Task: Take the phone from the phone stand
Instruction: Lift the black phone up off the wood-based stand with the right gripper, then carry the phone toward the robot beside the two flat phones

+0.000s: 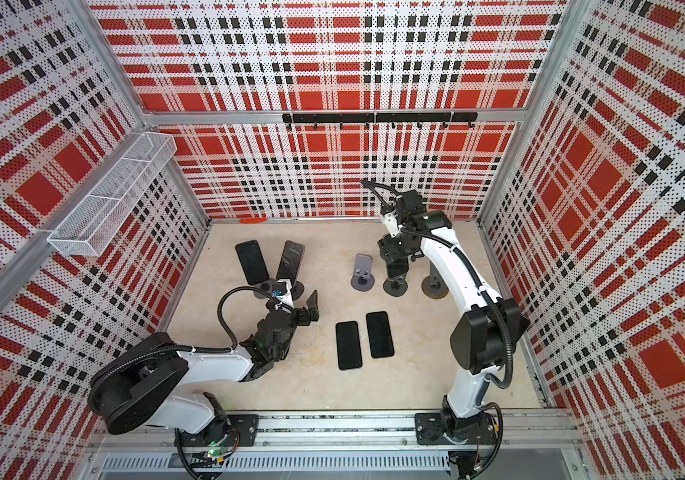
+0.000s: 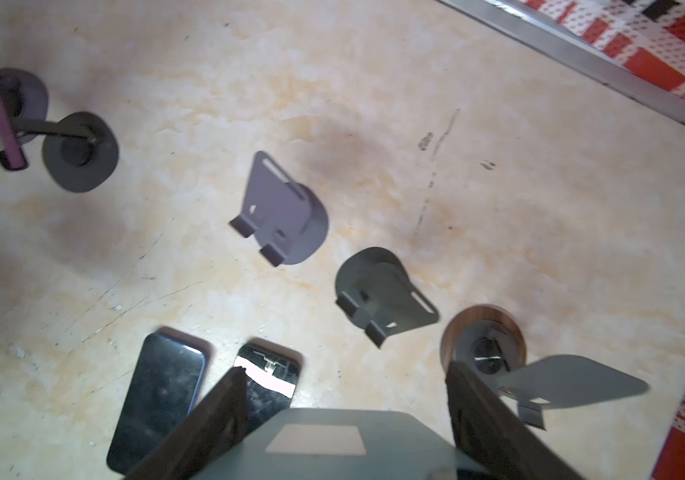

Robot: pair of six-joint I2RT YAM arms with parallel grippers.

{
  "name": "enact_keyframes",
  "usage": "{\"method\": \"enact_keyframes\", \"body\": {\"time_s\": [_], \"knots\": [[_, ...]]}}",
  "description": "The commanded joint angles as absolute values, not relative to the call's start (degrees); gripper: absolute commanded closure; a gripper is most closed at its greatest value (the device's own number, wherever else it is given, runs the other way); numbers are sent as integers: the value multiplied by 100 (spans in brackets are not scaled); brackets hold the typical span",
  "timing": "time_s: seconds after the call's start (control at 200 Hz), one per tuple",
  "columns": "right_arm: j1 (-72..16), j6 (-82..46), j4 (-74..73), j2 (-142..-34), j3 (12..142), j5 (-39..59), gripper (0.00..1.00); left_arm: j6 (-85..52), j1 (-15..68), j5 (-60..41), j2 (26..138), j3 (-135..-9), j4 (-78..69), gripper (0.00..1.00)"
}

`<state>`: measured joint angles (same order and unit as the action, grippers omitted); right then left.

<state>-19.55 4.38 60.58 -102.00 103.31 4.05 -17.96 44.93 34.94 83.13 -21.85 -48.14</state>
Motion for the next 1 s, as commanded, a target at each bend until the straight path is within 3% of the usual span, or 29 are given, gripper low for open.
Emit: {"method": "enact_keyframes", "body": {"time_s": [0.0, 0.551, 0.997], "knots": [[-2334, 423, 5983, -9853, 10297, 448, 37, -1548, 4456, 3863, 8038, -2125, -4900, 2], [-4476, -188, 5483, -9852, 9683, 809, 36, -1705, 4406, 4554, 7384, -1562, -5229, 2], [-5036, -818, 5332, -9663, 8703, 1090, 36, -1920, 4069, 4864, 7098, -1230, -5338, 2]]}}
